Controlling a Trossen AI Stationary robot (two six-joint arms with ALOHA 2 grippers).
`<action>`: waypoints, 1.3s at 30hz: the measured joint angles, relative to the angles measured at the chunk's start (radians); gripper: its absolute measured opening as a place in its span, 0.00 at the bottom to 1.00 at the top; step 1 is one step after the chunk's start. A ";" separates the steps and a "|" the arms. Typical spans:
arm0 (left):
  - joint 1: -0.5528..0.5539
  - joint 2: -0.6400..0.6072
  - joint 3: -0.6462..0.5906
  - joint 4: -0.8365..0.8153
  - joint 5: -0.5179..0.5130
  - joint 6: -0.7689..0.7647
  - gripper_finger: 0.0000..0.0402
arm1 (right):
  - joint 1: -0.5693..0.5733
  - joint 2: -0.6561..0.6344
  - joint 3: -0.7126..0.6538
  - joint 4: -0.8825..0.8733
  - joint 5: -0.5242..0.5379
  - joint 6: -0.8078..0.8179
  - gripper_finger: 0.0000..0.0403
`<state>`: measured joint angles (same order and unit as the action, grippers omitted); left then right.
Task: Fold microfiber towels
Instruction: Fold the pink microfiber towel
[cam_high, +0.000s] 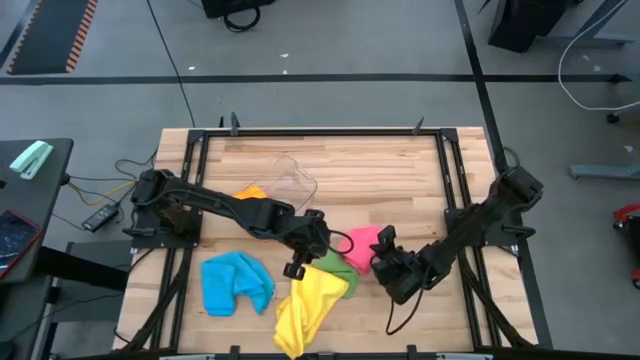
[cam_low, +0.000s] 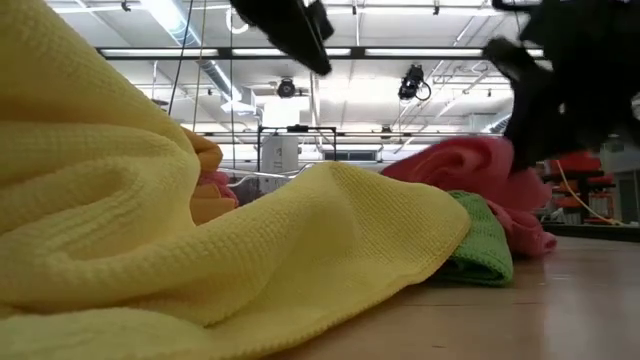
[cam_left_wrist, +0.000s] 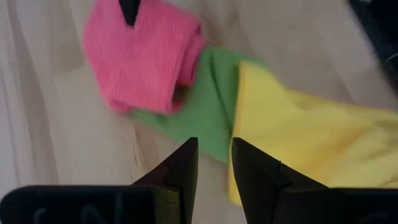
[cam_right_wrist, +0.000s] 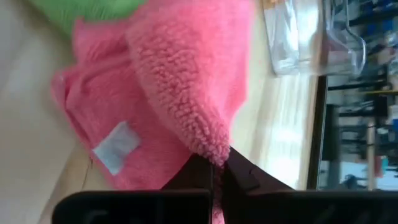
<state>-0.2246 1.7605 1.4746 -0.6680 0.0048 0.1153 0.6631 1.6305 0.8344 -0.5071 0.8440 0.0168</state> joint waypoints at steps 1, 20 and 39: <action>-0.003 -0.004 0.015 -0.021 0.000 -0.003 0.27 | -0.003 -0.016 0.031 -0.057 -0.017 0.019 0.03; -0.063 -0.051 0.073 -0.144 -0.004 -0.057 0.27 | 0.039 -0.248 0.440 -0.518 -0.588 0.507 0.03; -0.067 -0.050 0.073 -0.159 -0.004 -0.093 0.27 | -0.037 -0.234 0.383 -0.652 -1.014 0.708 0.03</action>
<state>-0.2913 1.7107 1.5475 -0.8266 0.0010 0.0225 0.6264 1.3969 1.2175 -1.1594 -0.1696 0.7246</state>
